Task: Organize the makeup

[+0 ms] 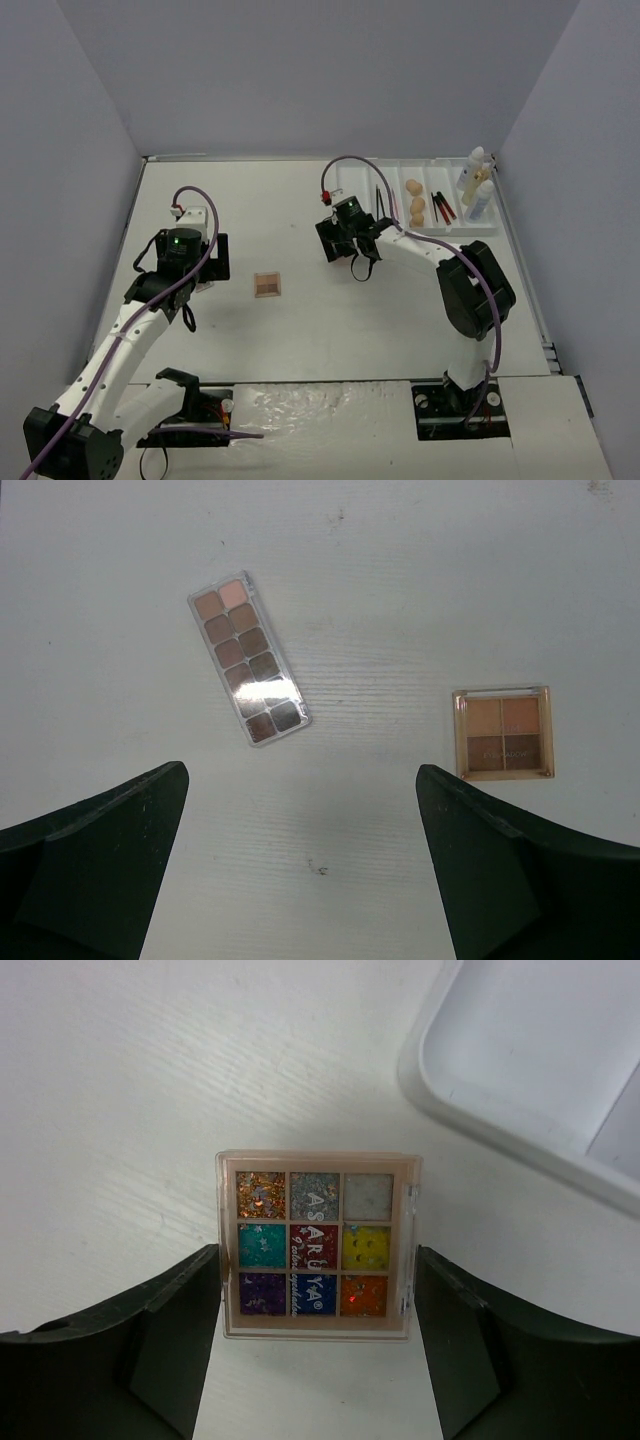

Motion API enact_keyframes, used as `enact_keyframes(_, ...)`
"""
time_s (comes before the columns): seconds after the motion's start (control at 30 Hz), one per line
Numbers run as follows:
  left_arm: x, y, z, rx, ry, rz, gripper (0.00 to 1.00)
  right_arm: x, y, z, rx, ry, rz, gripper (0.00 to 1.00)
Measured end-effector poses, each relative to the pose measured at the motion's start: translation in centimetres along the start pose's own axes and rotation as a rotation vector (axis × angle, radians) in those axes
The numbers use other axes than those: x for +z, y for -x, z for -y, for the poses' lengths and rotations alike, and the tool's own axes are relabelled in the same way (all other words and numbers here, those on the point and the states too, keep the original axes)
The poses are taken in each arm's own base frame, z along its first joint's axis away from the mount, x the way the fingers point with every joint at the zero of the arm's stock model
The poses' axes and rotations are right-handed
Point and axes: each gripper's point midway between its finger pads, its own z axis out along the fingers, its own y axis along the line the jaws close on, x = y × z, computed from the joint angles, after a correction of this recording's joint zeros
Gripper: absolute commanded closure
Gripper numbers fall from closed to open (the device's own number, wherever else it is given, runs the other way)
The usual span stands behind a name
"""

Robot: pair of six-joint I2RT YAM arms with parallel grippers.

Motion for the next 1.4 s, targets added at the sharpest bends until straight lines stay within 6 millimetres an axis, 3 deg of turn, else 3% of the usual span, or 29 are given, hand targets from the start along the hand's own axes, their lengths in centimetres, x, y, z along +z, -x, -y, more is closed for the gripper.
enact_keyframes(0.17,0.0,0.0,0.0,0.0,0.0,0.0,0.03,-2.0,7.8,0.4,0.03,-0.001,0.152,0.45)
enact_keyframes(0.27,0.0,0.0,0.0,0.0,0.0,0.0,0.03,-2.9,12.3,2.8,0.086,-0.039,0.244,0.45)
enact_keyframes(0.4,0.0,0.0,0.0,0.0,0.001,-0.001,0.03,-1.8,15.5,7.3,0.16,-0.115,0.294,0.45)
enact_keyframes(0.6,0.0,0.0,0.0,0.001,0.001,-0.001,0.03,2.9,15.0,11.9,0.223,-0.207,0.242,0.44)
enact_keyframes(0.8,0.0,0.0,0.0,0.0,0.001,-0.001,0.03,7.3,13.1,12.6,0.235,-0.229,0.175,0.43)
enact_keyframes(0.9,0.0,0.0,0.0,0.0,0.001,-0.001,0.03,8.6,12.6,12.7,0.242,-0.231,0.159,0.38)
enact_keyframes(1.17,0.1,-0.1,0.0,0.002,0.002,-0.006,0.03,9.5,13.6,13.0,0.269,-0.236,0.183,0.2)
enact_keyframes(1.4,0.1,-0.1,0.0,0.002,0.002,-0.006,0.03,9.6,13.9,13.3,0.282,-0.239,0.193,0.11)
